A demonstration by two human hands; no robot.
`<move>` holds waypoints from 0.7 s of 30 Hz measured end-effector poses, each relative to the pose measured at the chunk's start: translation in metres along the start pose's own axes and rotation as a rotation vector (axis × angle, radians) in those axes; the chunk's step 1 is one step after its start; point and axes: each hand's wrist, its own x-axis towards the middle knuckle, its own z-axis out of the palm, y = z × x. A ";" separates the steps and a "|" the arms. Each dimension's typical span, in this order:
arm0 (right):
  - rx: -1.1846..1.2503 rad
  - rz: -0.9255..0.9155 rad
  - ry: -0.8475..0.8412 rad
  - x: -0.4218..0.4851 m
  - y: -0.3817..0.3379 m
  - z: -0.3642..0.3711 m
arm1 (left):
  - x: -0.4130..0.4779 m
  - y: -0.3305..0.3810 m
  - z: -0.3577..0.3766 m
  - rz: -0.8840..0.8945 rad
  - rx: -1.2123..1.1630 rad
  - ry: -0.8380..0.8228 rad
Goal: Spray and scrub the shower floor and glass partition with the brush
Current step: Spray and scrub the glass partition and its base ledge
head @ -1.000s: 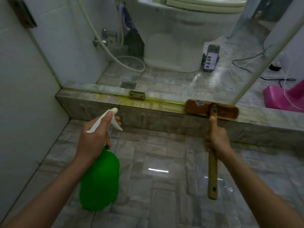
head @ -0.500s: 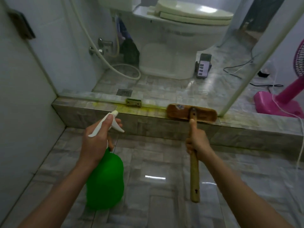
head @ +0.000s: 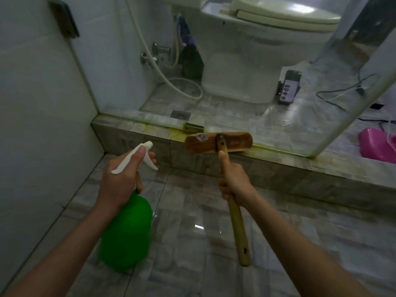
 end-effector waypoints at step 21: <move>0.196 -0.075 0.295 0.019 0.018 0.065 | -0.002 -0.002 -0.057 -0.033 -0.010 0.164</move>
